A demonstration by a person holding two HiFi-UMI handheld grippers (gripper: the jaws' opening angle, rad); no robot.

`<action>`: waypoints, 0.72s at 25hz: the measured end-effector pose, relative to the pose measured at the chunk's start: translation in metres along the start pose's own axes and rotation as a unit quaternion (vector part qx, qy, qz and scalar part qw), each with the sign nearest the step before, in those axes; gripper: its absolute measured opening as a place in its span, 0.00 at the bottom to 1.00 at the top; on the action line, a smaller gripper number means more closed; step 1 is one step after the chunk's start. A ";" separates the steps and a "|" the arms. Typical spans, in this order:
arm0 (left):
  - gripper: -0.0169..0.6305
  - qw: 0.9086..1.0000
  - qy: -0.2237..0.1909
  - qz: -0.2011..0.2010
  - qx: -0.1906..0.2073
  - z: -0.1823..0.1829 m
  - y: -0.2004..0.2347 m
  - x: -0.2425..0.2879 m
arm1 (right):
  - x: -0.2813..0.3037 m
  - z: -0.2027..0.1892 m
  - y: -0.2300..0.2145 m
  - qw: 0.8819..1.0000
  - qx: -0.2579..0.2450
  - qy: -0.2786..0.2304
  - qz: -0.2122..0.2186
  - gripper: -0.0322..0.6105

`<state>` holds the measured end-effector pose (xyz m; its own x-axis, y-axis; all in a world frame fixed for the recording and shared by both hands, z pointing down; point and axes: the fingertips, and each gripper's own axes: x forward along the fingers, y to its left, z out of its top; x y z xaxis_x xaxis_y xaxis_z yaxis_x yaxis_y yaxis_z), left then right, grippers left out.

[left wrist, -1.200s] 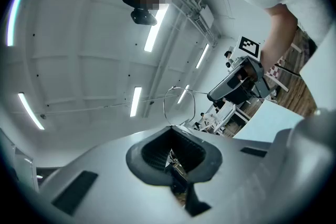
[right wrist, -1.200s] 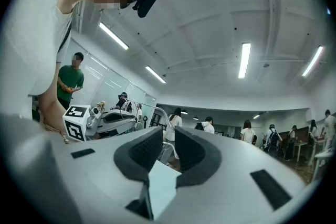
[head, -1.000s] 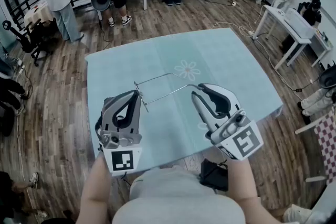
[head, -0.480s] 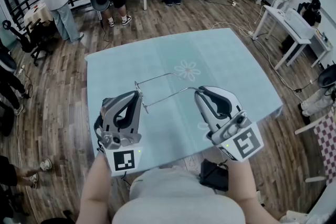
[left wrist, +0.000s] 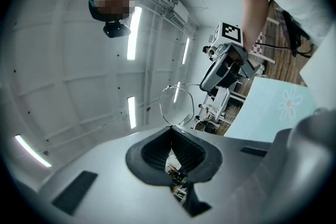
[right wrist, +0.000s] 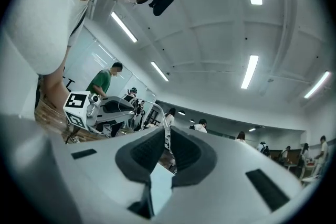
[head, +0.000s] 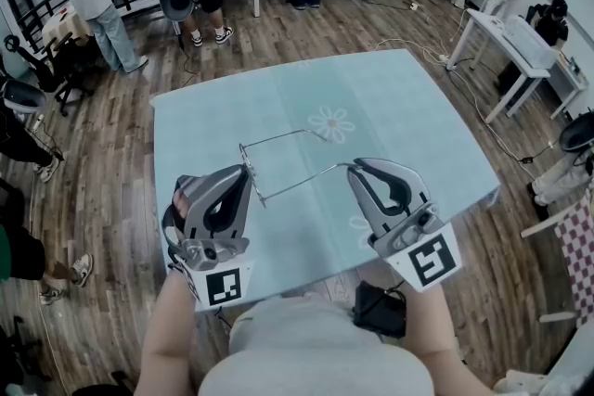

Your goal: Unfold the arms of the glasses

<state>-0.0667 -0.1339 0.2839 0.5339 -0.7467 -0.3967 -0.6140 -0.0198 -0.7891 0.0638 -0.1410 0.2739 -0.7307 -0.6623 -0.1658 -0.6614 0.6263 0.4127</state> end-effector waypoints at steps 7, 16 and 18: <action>0.04 0.997 -0.021 -0.005 0.071 0.011 -0.009 -0.005 | -0.010 -0.004 -0.001 1.000 -0.009 -0.009 0.000 0.11; 0.04 0.989 -0.037 -0.016 0.143 0.021 -0.018 -0.014 | -0.019 -0.008 0.005 0.999 -0.042 0.000 0.010 0.11; 0.04 0.988 -0.037 -0.014 0.149 0.022 -0.018 -0.016 | -0.019 -0.007 0.008 0.999 -0.045 0.000 0.009 0.11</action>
<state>-0.0517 -0.1067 0.2938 0.5957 -0.6978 -0.3977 -0.4055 0.1661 -0.8989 0.0740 -0.1263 0.2866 -0.7421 -0.6516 -0.1571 -0.6301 0.5983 0.4949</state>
